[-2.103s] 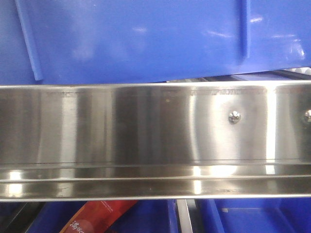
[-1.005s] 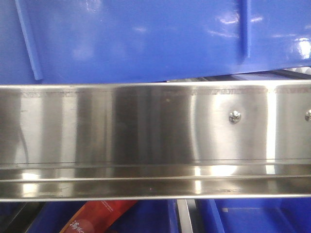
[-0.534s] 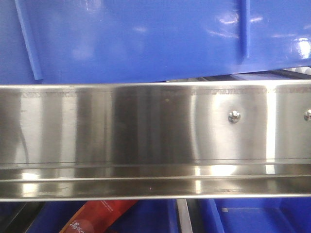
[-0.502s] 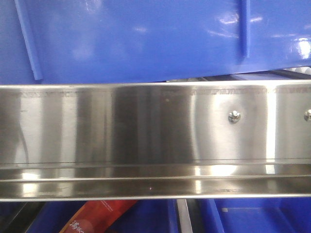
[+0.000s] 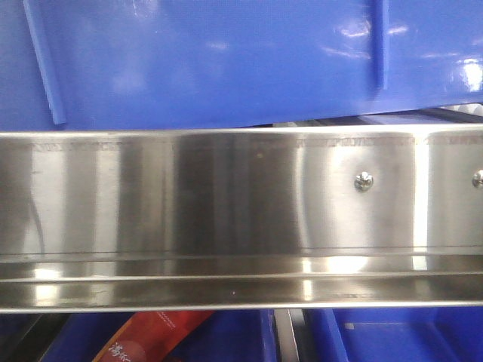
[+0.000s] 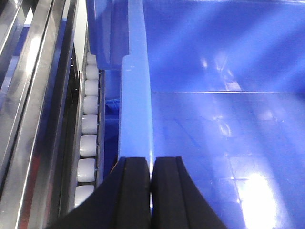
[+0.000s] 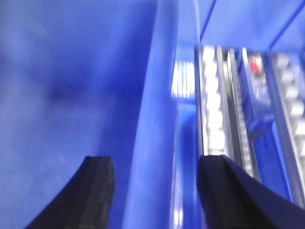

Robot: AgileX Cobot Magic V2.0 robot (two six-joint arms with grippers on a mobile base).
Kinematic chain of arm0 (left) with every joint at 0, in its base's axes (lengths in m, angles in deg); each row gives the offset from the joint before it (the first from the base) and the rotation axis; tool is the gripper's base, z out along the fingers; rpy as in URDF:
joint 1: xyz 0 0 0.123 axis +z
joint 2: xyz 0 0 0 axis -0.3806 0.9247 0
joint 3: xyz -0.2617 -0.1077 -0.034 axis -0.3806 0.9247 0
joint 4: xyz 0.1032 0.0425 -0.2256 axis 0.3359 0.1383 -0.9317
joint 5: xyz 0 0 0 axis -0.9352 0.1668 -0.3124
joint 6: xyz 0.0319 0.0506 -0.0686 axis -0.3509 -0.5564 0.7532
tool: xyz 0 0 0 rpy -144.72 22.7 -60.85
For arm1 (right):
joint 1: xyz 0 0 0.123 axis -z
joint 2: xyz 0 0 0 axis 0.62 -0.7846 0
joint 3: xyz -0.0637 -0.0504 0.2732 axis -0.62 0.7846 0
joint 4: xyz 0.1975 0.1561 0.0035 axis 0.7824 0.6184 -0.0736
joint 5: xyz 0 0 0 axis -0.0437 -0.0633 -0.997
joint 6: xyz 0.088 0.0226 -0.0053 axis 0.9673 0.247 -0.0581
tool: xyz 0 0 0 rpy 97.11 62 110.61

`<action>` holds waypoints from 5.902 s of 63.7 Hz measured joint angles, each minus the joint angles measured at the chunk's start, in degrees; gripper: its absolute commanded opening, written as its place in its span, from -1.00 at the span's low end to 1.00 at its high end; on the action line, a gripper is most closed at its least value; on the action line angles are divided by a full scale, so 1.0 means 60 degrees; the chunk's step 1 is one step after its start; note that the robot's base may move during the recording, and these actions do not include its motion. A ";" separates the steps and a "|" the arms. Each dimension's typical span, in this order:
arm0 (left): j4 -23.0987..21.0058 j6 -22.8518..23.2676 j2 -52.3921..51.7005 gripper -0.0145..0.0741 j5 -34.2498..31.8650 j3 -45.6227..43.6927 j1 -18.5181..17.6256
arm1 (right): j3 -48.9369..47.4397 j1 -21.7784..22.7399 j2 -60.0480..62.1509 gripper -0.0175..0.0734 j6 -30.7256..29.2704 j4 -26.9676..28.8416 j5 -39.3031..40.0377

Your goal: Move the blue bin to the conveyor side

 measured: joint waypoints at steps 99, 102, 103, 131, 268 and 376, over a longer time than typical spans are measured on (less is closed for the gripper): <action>-0.0337 0.0000 0.1230 -0.02 -0.0479 -0.1276 0.0000 | 0.0059 0.0000 -0.0485 -0.79 0.0220 -0.0075 0.0000; -0.0337 0.0000 0.1407 0.06 -0.0399 -0.1444 0.0000 | 0.0059 0.0000 -0.0485 -0.79 0.0220 -0.0075 0.0000; -0.0337 0.0000 0.1513 0.08 -0.0343 -0.1536 0.0000 | 0.0059 0.0000 -0.0485 -0.79 0.0220 -0.0075 0.0000; -0.0066 0.0000 0.3021 0.12 0.1024 -0.2531 0.0000 | 0.0059 0.0000 -0.0485 -0.79 0.0220 -0.0075 0.0000; 0.0121 0.0000 0.2078 -0.71 0.3095 -0.3986 0.0000 | -0.0742 0.0000 0.0825 -0.79 0.0271 0.0175 -0.0530; -0.0066 0.0463 -0.1874 -0.71 0.3498 -0.2046 -0.0022 | 0.1534 -0.0052 0.4373 -0.79 0.0448 0.0892 -0.0683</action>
